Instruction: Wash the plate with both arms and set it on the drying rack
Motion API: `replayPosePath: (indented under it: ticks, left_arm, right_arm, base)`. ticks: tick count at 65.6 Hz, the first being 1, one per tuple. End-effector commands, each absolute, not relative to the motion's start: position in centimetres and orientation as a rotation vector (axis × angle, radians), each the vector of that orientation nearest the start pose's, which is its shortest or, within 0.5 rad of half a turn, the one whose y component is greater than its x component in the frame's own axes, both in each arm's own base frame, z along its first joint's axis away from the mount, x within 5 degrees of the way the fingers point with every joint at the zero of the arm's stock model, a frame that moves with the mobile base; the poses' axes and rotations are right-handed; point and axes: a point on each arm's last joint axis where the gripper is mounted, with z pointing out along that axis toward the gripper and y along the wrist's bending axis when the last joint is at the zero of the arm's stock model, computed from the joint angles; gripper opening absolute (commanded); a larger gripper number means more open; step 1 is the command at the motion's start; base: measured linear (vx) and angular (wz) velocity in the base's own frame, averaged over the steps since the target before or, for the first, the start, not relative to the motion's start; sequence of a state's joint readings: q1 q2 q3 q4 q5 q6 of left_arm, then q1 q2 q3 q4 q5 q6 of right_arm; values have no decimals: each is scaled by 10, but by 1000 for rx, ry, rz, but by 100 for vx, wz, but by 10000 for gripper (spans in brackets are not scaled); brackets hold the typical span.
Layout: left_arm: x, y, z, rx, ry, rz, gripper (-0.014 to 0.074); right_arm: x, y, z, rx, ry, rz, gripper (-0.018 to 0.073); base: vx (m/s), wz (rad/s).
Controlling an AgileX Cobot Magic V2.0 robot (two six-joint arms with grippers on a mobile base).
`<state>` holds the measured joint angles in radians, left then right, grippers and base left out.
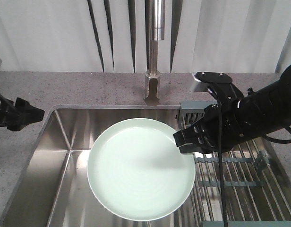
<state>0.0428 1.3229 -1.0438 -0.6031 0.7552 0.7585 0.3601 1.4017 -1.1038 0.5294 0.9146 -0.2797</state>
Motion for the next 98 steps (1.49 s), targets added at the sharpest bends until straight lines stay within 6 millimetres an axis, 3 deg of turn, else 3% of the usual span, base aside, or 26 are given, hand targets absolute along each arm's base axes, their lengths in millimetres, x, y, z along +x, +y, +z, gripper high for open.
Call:
replayPosePath:
  ticks: [1, 15, 58, 98]
  left_arm:
    - [286, -28, 335, 486, 2185, -360, 568]
    - [309, -41, 331, 630, 2149, -401, 568]
    - [383, -121, 325, 1038, 2007, -496, 568]
    - [420, -176, 318, 1164, 1656, -751, 568]
  right_arm:
    - [249, 133, 324, -510, 2496, 715, -1]
    - [249, 133, 324, -510, 2496, 715, -1]
    - [249, 133, 324, -510, 2497, 715, -1]
    - [249, 133, 324, -510, 2497, 715, -1]
  base:
    - [0, 0]
    - [0, 0]
    - [0, 0]
    - [0, 0]
